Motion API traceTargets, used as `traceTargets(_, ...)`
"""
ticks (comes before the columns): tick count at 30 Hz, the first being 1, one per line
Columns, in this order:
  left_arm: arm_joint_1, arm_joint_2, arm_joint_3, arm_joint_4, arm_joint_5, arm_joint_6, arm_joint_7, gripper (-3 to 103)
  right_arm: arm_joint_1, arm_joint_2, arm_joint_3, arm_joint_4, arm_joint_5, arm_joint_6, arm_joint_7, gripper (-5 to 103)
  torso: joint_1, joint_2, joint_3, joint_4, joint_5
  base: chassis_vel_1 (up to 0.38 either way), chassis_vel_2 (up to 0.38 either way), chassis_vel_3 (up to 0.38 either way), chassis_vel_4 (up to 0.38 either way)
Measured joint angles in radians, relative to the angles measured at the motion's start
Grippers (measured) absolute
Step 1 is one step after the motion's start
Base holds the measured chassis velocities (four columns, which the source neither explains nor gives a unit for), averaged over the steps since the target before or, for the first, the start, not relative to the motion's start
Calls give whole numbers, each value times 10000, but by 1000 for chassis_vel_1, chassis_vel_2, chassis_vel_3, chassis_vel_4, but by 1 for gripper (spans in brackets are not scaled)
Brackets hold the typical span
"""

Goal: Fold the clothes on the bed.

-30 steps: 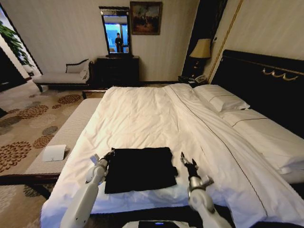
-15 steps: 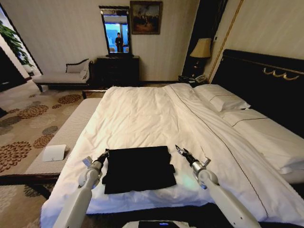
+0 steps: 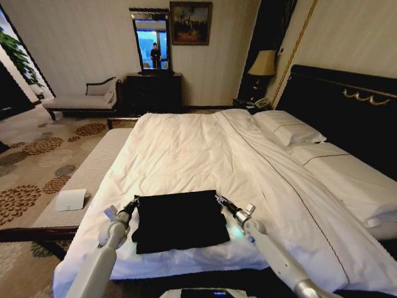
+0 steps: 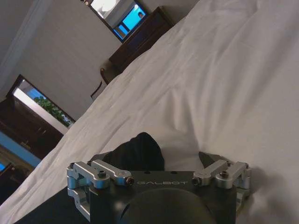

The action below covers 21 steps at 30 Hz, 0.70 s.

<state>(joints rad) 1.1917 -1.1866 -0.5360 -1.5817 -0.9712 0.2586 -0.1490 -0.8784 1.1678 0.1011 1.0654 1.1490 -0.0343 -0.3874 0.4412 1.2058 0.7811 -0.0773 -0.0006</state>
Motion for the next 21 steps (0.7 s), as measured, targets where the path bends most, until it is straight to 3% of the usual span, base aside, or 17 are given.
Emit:
traceTargets(6,5,37,36,-13,7,-1,-46,1,281,309,-93,-411,12,112,-263,95,0,0,0,1,3,0,0,0,0)
traceTargets(8,12,46,38,-24,9,0,-63,1,330,381,-169,-454,7,132,-417,84,0,0,1,3,6,0,0,0,0)
traceTargets(9,23,54,38,-29,9,0,-67,1,336,391,-182,-455,-4,136,-458,84,0,-1,1,3,7,0,0,0,0)
traceTargets(12,78,84,33,-46,14,-3,-73,1,333,397,-197,-437,-55,215,-533,68,0,-1,2,5,7,0,0,0,0)
traceTargets(18,140,98,17,-121,17,-13,-76,1,254,355,-148,-381,-48,472,-620,51,0,-1,1,5,7,0,0,0,0)
traceTargets(21,168,93,20,-228,19,-17,-93,1,111,292,-43,-210,54,685,-793,36,1,-1,1,5,7,0,0,0,0)
